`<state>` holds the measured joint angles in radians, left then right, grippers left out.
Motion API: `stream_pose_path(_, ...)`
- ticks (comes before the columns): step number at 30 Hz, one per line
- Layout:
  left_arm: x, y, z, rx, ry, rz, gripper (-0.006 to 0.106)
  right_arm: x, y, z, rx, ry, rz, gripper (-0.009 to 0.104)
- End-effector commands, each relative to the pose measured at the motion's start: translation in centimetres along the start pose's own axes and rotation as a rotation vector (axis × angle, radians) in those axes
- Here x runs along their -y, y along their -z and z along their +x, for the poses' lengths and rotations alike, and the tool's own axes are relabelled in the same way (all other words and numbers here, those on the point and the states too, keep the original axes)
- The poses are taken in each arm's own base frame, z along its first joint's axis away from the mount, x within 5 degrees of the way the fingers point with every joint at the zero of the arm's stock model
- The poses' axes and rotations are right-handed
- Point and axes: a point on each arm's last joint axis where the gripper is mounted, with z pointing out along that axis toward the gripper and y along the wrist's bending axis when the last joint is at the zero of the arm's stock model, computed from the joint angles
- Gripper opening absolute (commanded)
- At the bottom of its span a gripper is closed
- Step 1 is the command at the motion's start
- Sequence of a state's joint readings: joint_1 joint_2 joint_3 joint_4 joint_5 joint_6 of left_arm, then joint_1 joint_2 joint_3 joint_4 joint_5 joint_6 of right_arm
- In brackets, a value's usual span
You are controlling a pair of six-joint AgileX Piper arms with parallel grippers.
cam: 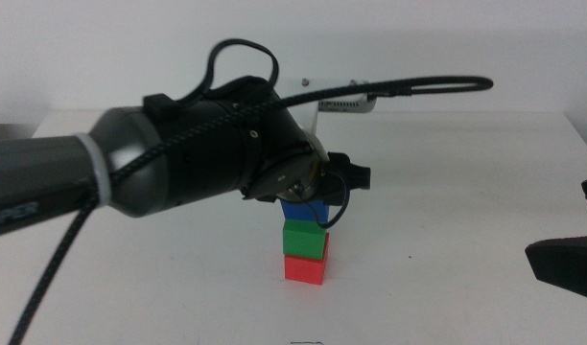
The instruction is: Stack red cubes first, then green, then blue cubes in a specific spot.
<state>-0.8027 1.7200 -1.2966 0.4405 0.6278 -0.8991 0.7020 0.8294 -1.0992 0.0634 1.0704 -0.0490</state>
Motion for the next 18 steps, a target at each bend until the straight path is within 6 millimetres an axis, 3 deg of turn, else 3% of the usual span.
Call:
stream_pose_path(1, 0.66, 1.69, -1.44, 0.086, 0.014, 0.066, -0.002, 0.07, 0.71, -0.91, 0.084, 0.013, 0.009, 0.072)
stream_pose_path(18, 0.57, 0.85, -1.11, 0.062, 0.009, 0.043, -0.002, 0.07, 0.71, -0.91, 0.084, 0.013, 0.009, 0.072)
